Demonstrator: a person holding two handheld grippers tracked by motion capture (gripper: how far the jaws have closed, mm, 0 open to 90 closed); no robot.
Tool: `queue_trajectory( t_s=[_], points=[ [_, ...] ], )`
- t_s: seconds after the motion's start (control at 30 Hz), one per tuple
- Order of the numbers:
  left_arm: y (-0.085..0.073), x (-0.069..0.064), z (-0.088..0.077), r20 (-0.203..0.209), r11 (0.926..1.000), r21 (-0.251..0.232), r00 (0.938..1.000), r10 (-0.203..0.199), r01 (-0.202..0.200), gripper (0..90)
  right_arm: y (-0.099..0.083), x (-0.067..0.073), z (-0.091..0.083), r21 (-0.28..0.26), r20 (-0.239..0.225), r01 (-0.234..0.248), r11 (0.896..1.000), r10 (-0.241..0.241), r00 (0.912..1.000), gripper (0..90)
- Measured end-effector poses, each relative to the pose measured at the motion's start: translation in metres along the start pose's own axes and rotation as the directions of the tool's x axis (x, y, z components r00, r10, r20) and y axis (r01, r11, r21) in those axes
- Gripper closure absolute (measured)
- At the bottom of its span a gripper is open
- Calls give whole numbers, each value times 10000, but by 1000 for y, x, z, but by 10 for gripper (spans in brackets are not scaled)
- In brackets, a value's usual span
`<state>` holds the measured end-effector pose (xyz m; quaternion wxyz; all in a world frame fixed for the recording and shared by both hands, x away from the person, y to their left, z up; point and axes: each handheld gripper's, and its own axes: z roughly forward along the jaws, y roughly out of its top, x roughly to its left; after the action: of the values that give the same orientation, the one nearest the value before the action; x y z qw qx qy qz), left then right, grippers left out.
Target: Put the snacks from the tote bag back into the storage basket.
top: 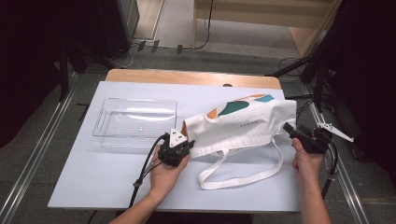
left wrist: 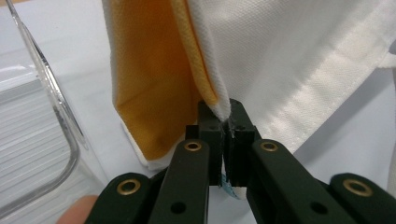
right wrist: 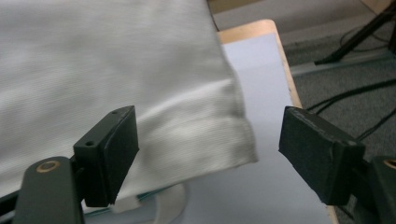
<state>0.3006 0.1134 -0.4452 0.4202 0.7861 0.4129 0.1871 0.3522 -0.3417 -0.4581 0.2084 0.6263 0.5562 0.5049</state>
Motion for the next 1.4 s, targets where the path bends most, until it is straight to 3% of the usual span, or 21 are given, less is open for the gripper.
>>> queue_trajectory(
  t_s=[0.13,0.27,0.3,0.33,0.37,0.4,0.47,0.63,0.7,0.77,0.8,0.83,0.93,0.97,1.07,1.2,1.27,1.3,1.33,1.37,1.4],
  points=[
    [-3,4,0,150,9999,2,9998,-133,133,887,-3,-18,12,522,-1239,-543,9972,604,9905,181],
    [-3,4,-1,215,9999,-5,9997,-119,119,888,-6,-20,16,944,-1872,-755,9927,922,9780,265],
    [-3,4,-1,217,9999,-64,9997,-149,150,887,-6,-19,16,943,-1889,-638,9935,808,9787,317],
    [-3,3,-1,198,9999,-69,9997,-113,115,887,-6,-14,14,871,-1787,-64,9962,219,9837,533],
    [-3,3,-1,200,9999,-82,9997,-128,130,887,-7,-11,13,868,-1558,193,9960,-55,9878,640],
    [-3,3,-1,241,9998,-110,9995,-183,186,887,-7,-11,13,868,-1558,193,9960,-55,9878,640],
    [-2,1,-1,332,9994,-236,9992,-234,242,887,-10,-7,7,508,-1447,564,9971,-485,9883,803],
    [1,-4,-9,691,9968,-792,9976,-61,116,887,-13,6,-11,-545,-692,1202,9912,-1239,9899,828],
    [6,-4,-14,832,9926,-1215,9964,159,-57,888,-17,20,-32,-1408,-86,1790,9737,-1820,9833,831],
    [12,-3,-19,887,9889,-1488,9960,132,1,889,-17,24,-38,-1621,95,1962,9671,-1973,9803,831],
    [16,-1,-22,1032,9866,-1628,9946,74,96,890,-14,34,-51,-1976,588,2548,9466,-2481,9670,833],
    [20,0,-25,1124,9841,-1768,9936,51,150,890,-14,34,-51,-1976,588,2548,9466,-2481,9670,833],
    [37,5,-34,1153,9741,-2257,9932,172,94,890,-10,48,-79,-2883,1239,3088,9064,-2845,9506,834],
    [37,5,-34,1153,9741,-2257,9932,172,94,890,-10,48,-79,-2883,1239,3088,9064,-2845,9506,834],
    [53,9,-43,1239,9667,-2558,9918,296,31,891,-8,57,-96,-3324,1992,3619,8709,-3103,9295,835],
    [67,13,-56,1400,9515,-3077,9893,418,33,890,-8,69,-119,-4052,2382,3987,8227,-3260,9149,835],
    [61,18,-48,1451,9646,-2623,9893,114,274,888,-16,69,-121,-3832,2196,3849,8396,-3219,9209,835],
    [61,18,-48,1451,9646,-2623,9893,114,274,887,-16,69,-121,-3832,2196,3849,8396,-3219,9209,835],
    [57,20,-43,1565,9699,-2403,9877,-18,398,887,-28,65,-117,-3307,2138,3696,8683,-3126,9255,828],
    [53,21,-39,1670,9743,-2194,9859,-144,514,887,-28,65,-117,-3307,2138,3696,8683,-3126,9255,828],
    [46,21,-33,1798,9777,-1995,9833,-296,659,884,-35,59,-115,-2945,2032,3475,8902,-2970,9330,772]
  ],
)
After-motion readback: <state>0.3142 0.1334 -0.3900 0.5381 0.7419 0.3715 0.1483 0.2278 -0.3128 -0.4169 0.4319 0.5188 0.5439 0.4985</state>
